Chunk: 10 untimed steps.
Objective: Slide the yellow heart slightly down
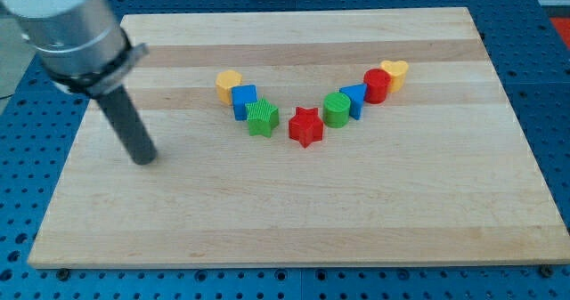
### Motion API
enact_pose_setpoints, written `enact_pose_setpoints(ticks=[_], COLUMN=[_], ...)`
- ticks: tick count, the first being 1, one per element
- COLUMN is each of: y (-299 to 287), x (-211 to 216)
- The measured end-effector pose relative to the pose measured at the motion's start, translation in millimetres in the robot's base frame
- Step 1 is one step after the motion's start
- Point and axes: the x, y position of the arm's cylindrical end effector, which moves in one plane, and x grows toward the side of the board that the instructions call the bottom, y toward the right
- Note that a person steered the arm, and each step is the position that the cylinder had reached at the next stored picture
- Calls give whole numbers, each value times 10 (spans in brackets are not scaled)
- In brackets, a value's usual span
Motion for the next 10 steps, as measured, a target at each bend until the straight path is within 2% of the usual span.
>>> enact_pose_setpoints(ticks=[2, 3, 4, 5, 6, 7, 8, 9, 10], y=[1968, 2768, 3613, 4094, 4195, 4013, 3085, 2228, 2109], x=[125, 125, -28, -817, -1640, -2100, -2091, -1609, -1298])
